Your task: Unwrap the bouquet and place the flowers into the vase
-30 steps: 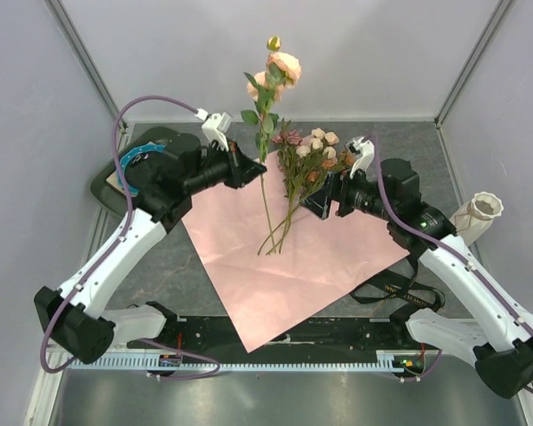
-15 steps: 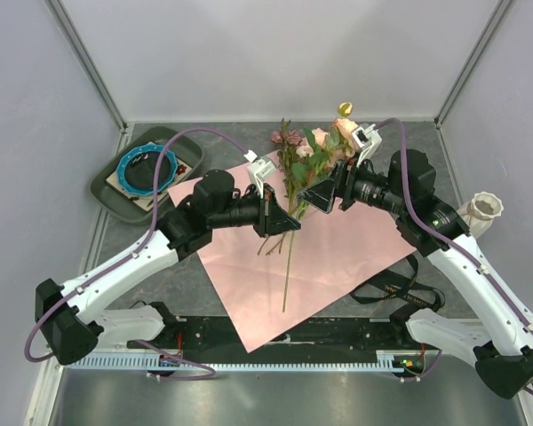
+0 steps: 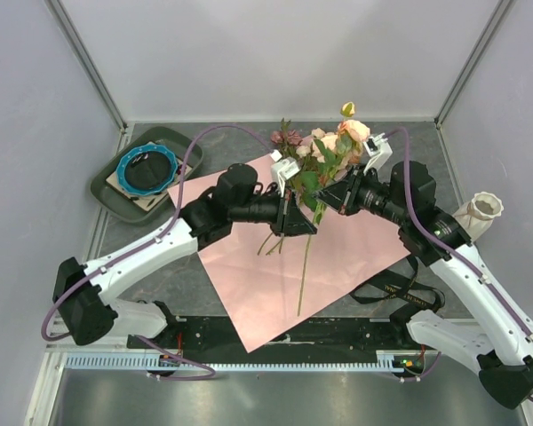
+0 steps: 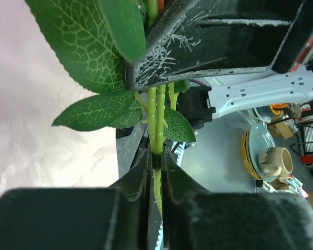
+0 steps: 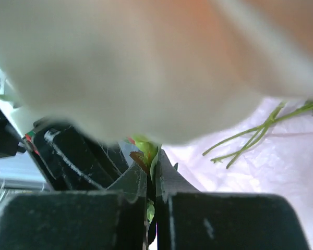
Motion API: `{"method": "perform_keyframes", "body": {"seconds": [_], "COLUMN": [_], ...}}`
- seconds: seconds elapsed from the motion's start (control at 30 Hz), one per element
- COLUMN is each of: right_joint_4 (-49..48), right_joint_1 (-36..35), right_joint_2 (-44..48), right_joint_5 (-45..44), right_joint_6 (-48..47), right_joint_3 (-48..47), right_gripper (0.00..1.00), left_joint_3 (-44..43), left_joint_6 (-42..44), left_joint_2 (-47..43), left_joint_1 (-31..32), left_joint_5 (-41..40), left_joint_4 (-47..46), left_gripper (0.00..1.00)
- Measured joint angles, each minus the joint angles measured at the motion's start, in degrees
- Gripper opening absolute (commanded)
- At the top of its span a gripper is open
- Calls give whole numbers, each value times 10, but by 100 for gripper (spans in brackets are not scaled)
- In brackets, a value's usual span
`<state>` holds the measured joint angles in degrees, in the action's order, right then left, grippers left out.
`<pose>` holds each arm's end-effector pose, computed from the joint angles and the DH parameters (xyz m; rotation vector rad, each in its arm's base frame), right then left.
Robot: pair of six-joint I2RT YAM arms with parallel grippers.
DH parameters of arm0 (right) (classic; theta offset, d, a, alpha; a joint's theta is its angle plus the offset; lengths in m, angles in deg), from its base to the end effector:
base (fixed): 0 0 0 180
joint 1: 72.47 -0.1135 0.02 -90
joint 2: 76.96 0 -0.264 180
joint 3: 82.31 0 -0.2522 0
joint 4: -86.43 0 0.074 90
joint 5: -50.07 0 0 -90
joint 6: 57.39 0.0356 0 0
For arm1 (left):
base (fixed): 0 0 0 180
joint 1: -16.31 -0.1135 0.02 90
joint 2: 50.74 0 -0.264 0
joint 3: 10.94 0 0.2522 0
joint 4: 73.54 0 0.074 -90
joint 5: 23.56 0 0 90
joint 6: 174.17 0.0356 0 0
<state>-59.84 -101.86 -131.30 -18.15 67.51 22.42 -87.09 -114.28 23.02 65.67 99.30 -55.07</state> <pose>0.1731 0.1126 0.3944 -0.2008 1.9179 1.1200 0.1794 -0.2387 0.3487 0.7856 1.9313 -1.4406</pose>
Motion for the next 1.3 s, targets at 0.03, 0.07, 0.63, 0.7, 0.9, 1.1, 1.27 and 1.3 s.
{"method": "perform_keyframes", "body": {"seconds": [0.03, 0.07, 0.63, 0.7, 0.9, 1.1, 1.27, 1.3], "right_joint_4": [4, 9, 115, 42, -194, -345, -368, -368], "right_joint_1": [0, 0, -1, -1, -1, 38, 115, 134], "right_joint_2": [1, 2, -60, -64, -97, -135, -143, -143], "right_joint_5": [-16, -31, -762, -807, -859, -854, -829, -824], "right_joint_6": [0, -2, -385, -470, -701, -821, -815, -806], "right_joint_3": [-1, -2, -524, -508, -415, -327, -298, -297], "right_gripper": [0, 0, 0, 0, 0, 0, 0, 0], "left_joint_3": [-17, -31, 17, 22, 37, 47, 49, 49], "left_joint_6": [0, 1, 2, 6, 9, 9, 9, 9], "left_joint_2": [13, 22, -150, -148, -146, -149, -159, -162], "left_joint_1": [0, 0, -1, -1, -1, -1, -1, -1], "left_joint_5": [-4, -9, -19, -22, -23, -23, -23, -23], "left_joint_4": [16, 30, 78, 88, 99, 100, 102, 102], "left_gripper": [34, 54, 74, 74, 73, 73, 73, 73]}}
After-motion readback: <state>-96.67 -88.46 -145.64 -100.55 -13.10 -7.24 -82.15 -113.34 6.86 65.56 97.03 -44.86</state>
